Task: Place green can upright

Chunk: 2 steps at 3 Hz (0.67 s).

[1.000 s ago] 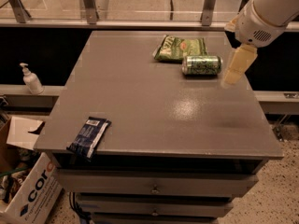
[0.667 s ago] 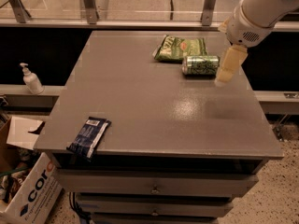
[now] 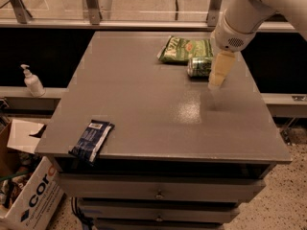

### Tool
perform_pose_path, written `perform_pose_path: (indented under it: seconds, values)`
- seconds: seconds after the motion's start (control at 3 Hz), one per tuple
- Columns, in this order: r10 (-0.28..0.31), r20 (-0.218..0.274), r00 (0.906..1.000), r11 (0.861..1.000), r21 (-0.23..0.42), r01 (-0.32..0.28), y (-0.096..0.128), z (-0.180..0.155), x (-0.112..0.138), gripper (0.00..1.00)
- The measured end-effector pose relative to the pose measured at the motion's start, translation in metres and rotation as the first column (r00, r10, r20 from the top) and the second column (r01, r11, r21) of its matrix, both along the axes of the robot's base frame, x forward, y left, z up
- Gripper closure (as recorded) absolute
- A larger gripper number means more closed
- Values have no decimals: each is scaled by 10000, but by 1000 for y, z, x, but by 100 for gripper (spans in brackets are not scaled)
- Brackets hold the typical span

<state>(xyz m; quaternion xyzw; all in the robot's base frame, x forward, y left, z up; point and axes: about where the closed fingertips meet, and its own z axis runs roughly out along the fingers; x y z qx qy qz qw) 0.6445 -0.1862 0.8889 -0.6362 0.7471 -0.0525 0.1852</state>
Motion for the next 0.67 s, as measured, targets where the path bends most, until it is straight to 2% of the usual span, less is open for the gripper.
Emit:
perform_pose_path:
  seconds: [0.67]
  values:
    - [-160, -433, 9989, 9980, -619, 133, 0, -27, 29, 0]
